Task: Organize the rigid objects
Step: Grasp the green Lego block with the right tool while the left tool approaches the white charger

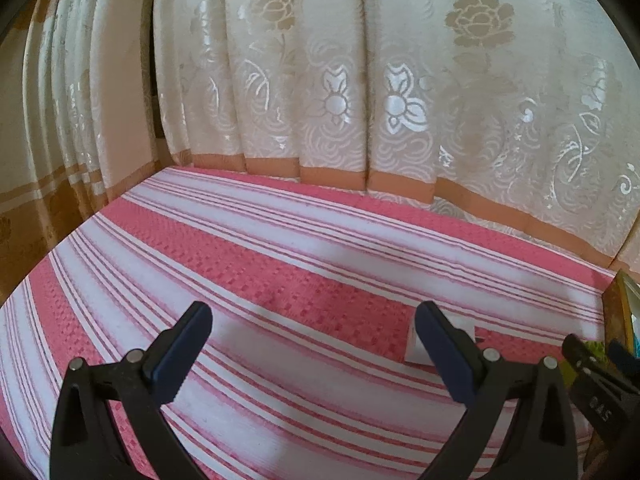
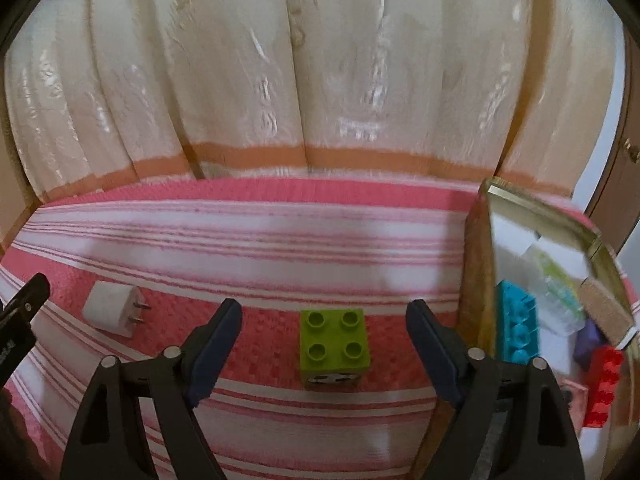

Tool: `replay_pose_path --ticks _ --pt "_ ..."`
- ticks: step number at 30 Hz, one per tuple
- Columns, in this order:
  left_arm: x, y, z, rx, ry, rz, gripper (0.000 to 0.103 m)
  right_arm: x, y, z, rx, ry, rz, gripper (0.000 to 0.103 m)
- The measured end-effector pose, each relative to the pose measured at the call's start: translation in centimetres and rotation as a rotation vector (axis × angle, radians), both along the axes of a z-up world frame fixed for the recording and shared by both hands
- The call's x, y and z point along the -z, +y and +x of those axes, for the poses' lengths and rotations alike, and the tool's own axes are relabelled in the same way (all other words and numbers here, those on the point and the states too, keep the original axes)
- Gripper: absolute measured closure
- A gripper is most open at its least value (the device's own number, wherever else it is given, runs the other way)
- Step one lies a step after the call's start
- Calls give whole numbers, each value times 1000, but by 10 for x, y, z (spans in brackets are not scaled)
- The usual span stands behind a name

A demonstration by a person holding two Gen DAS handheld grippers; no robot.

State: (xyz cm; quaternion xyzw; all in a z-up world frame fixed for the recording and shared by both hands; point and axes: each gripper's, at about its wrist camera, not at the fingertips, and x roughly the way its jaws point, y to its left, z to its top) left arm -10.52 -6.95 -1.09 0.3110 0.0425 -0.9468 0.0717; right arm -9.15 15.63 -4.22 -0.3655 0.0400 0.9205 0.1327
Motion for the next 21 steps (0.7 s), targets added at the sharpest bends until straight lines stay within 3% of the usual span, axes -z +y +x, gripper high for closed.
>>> replay_pose_path --ticks 12,17,21 --pt "-2 0 -2 8 -14 9 1 8 -8 -9 47 -95 107 29" --pt "-2 1 -2 13 -13 3 1 13 -18 -17 68 -153 206 31" --pt "-2 0 -3 16 -20 9 1 15 -32 -16 12 -156 242 63"
